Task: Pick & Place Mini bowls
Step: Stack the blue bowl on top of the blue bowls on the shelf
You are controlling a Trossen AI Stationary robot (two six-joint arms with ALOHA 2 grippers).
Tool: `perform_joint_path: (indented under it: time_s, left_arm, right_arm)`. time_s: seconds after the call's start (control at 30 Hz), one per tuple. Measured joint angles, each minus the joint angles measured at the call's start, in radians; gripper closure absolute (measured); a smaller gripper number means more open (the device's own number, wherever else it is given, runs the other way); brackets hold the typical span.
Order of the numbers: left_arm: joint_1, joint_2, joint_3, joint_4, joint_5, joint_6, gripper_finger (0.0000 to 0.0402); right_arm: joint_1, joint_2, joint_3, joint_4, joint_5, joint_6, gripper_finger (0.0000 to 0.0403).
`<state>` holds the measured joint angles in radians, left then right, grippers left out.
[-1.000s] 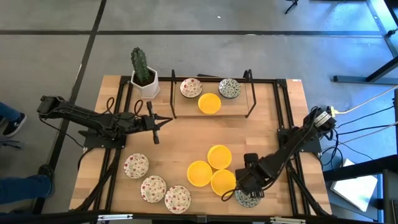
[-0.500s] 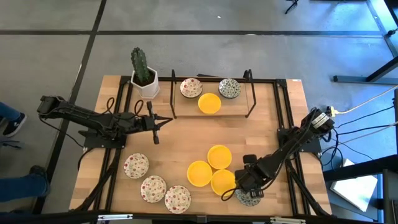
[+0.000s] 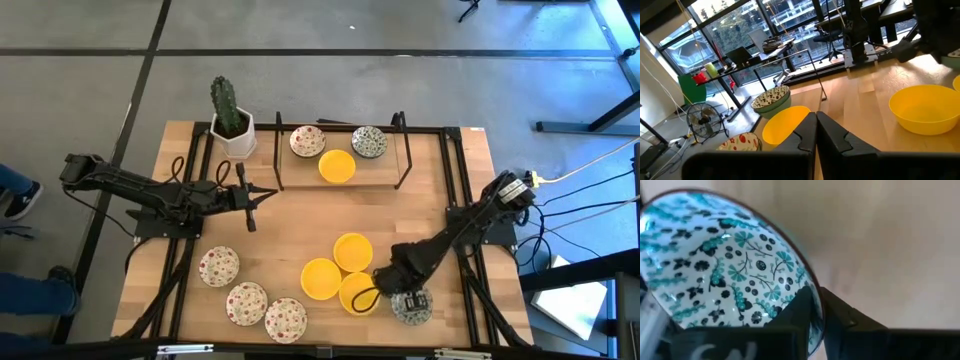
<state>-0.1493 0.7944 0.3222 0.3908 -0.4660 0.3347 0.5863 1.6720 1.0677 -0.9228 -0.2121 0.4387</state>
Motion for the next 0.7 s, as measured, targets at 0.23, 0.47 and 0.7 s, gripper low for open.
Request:
perform_joint_path:
  time_s: [0.23, 0.47, 0.7]
  left_arm:
    - [0.001, 0.000, 0.000, 0.000, 0.000, 0.000, 0.0394]
    - [0.001, 0.000, 0.000, 0.000, 0.000, 0.001, 0.0398]
    - [0.001, 0.000, 0.000, 0.000, 0.000, 0.000, 0.0394]
  right_arm:
    - [-0.137, -0.057, 0.161, -0.195, 0.042, -0.209, 0.0388]
    - [-0.328, -0.169, 0.510, -0.436, 0.318, -0.302, 0.0389]
    - [-0.680, -0.182, 0.876, -0.579, 0.518, -0.241, 0.0389]
